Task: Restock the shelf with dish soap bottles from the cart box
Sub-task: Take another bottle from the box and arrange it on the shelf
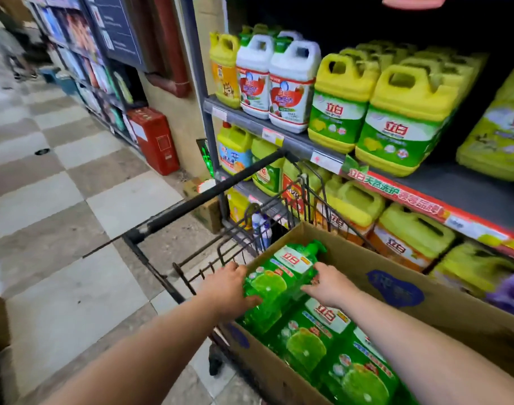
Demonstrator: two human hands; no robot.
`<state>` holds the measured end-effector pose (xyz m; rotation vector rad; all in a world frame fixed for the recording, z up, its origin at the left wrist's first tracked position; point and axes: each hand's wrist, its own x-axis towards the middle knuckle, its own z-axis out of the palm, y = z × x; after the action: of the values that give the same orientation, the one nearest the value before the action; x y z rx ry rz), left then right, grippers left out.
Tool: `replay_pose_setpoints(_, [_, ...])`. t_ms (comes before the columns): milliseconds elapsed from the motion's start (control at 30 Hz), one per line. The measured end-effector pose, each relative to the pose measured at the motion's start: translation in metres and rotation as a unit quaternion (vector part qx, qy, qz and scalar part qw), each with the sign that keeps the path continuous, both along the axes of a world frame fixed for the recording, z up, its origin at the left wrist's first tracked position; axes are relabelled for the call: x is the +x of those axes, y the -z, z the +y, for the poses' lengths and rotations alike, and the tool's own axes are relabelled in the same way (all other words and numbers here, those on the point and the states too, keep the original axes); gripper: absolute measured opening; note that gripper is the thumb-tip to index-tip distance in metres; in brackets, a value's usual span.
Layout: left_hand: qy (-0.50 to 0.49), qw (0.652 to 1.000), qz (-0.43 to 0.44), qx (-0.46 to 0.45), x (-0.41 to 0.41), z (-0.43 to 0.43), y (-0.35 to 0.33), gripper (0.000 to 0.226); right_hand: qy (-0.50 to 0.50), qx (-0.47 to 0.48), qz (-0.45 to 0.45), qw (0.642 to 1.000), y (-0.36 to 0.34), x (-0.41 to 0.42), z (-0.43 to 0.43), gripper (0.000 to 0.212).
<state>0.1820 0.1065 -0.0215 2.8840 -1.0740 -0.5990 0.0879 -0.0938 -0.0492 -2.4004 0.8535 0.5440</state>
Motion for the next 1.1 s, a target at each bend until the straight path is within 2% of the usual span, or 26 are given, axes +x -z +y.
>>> replay_pose_setpoints(133, [0.007, 0.999, 0.048, 0.019, 0.029, -0.036, 0.028, 0.075, 0.104, 0.086, -0.022, 0.991, 0.033, 0.028, -0.025, 0.063])
replay_pose_setpoints(233, [-0.013, 0.995, 0.100, 0.026, 0.043, -0.057, 0.047, 0.082, 0.210, 0.136, -0.049, 0.967, 0.057, 0.037, -0.029, 0.070])
replay_pose_setpoints(333, [-0.023, 0.990, 0.132, 0.043, 0.049, -0.072, 0.063, 0.088, 0.322, 0.216, -0.075, 0.919, 0.078, 0.043, -0.025, 0.082])
replay_pose_setpoints(467, [-0.037, 0.983, 0.174, 0.053, 0.053, -0.081, 0.083, 0.095, 0.416, 0.287, -0.097, 0.857, 0.097, 0.055, -0.019, 0.102])
replay_pose_setpoints(567, [-0.022, 0.985, 0.151, 0.085, 0.053, -0.086, 0.091, 0.096, 0.471, 0.326, -0.100, 0.813, 0.104, 0.062, -0.020, 0.105])
replay_pose_setpoints(633, [-0.015, 0.986, 0.137, 0.097, 0.053, -0.088, 0.094, 0.095, 0.503, 0.354, -0.109, 0.781, 0.108, 0.064, -0.018, 0.103])
replay_pose_setpoints(767, [-0.026, 0.987, 0.140, 0.078, 0.060, -0.089, 0.096, 0.092, 0.548, 0.423, -0.143, 0.707, 0.110, 0.066, -0.013, 0.077])
replay_pose_setpoints(900, [-0.014, 0.985, 0.149, 0.085, 0.062, -0.089, 0.098, 0.094, 0.557, 0.448, -0.166, 0.679, 0.107, 0.062, -0.011, 0.062])
replay_pose_setpoints(1100, [-0.020, 0.982, 0.181, 0.054, 0.062, -0.089, 0.097, 0.092, 0.586, 0.421, -0.217, 0.658, 0.100, 0.046, 0.001, 0.062])
